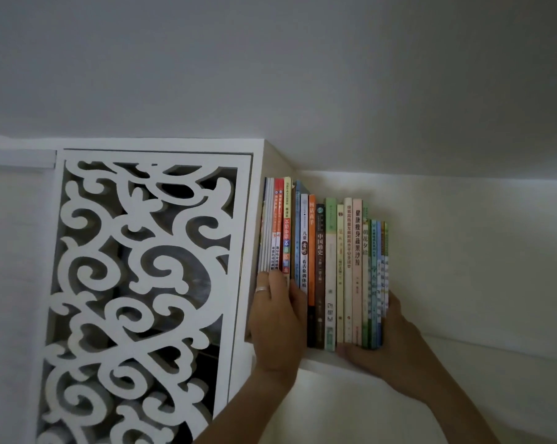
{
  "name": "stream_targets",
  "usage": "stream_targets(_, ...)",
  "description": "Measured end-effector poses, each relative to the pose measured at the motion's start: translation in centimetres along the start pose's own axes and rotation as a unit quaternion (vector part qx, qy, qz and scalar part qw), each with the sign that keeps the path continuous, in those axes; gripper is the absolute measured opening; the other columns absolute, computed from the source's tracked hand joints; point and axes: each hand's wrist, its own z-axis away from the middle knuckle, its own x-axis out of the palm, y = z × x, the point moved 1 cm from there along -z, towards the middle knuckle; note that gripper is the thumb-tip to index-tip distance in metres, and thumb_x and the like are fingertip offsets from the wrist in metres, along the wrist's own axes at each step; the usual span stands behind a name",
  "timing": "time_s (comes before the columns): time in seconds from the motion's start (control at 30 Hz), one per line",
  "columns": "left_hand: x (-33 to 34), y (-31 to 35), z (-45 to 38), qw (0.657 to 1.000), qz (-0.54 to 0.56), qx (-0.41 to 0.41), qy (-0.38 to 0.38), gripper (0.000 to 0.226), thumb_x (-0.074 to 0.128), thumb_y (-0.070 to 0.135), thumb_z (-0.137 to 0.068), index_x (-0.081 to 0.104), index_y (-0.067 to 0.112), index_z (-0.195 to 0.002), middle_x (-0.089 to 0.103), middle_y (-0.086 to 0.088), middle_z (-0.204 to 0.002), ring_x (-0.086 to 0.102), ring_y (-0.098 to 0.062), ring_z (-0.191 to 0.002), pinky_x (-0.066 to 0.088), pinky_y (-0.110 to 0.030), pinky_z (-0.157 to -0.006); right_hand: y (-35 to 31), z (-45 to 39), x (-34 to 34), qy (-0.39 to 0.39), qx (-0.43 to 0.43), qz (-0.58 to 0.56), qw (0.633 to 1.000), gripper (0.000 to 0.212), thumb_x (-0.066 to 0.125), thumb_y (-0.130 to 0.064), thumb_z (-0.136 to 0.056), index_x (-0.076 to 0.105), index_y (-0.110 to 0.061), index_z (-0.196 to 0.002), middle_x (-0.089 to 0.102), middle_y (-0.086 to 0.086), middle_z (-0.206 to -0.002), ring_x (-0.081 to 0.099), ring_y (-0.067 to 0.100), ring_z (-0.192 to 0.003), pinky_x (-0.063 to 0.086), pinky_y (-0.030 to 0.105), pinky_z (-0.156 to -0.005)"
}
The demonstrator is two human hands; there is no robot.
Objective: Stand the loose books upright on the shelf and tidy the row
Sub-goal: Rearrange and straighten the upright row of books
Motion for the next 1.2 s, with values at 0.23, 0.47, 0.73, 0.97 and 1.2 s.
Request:
stream_targets(0.23, -0.3, -0.1, -0.8, 0.997, -0.034, -0.031, -0.057, 0.021, 0.047, 0.044, -0.105, 0.044, 0.025, -0.111, 0.064, 0.004, -0.104, 0.064, -0.007, -0.083, 0.057, -0.019, -0.064, 0.4, -0.1, 0.2, 0.003, -0.005, 0.002, 1.000, 0.117, 0.087, -0.063, -0.058, 0.011, -0.047, -0.146, 0.058, -0.019, -0.129, 0.062, 0.001, -0.107, 0.051, 0.014, -0.085)
stream_targets(0.47, -4.4, 1.2, -2.7, 0.991, 0.029, -0.023, -0.129, 0.015, 0.049, 0.037, -0.106, 0.056, 0.025, -0.099, 0.065, 0.011, -0.093, 0.066, -0.003, -0.080, 0.058, -0.017, -0.067, 0.4, -0.2, 0.4, -0.002, 0.012, 0.017, 1.000, 0.122, 0.083, -0.074, -0.053, 0.009, -0.047, -0.146, 0.055, -0.013, -0.135, 0.058, 0.012, -0.118, 0.054, 0.039, -0.101)
stream_targets(0.73, -5.2, 2.9, -3.9, 0.969, 0.020, -0.119, -0.215, 0.042, 0.061, 0.026, -0.103, 0.040, 0.028, -0.140, 0.068, 0.004, -0.124, 0.074, -0.015, -0.100, 0.065, -0.032, -0.077, -0.2, -0.1, 0.4, 0.011, 0.041, 0.023, 0.999, 0.133, 0.083, -0.078, -0.047, 0.002, -0.050, -0.148, 0.054, -0.008, -0.138, 0.057, 0.019, -0.123, 0.052, 0.047, -0.102)
stream_targets(0.97, -10.0, 5.9, -3.0, 0.974, -0.023, -0.081, -0.210, 0.084, 0.051, 0.014, -0.103, -0.002, 0.037, -0.164, 0.043, 0.005, -0.149, 0.065, -0.012, -0.110, 0.060, -0.030, -0.090, -1.5, 0.5, 1.7, 0.136, 0.037, 0.082, 0.987, 0.149, 0.087, -0.065, -0.047, -0.013, -0.040, -0.156, 0.031, 0.006, -0.157, 0.030, 0.035, -0.144, 0.033, 0.061, -0.114)
stream_targets(1.2, -14.1, 6.5, -2.7, 0.982, -0.006, -0.059, -0.179, 0.073, 0.039, 0.027, -0.097, 0.011, 0.043, -0.162, 0.054, 0.005, -0.139, 0.057, -0.003, -0.095, 0.057, -0.024, -0.086, -8.9, 0.0, 6.9, 0.337, -0.047, 0.080, 0.937, 0.100, 0.065, -0.056, -0.082, 0.009, -0.027, -0.161, -0.004, 0.011, -0.167, 0.002, 0.036, -0.154, 0.015, 0.066, -0.119)
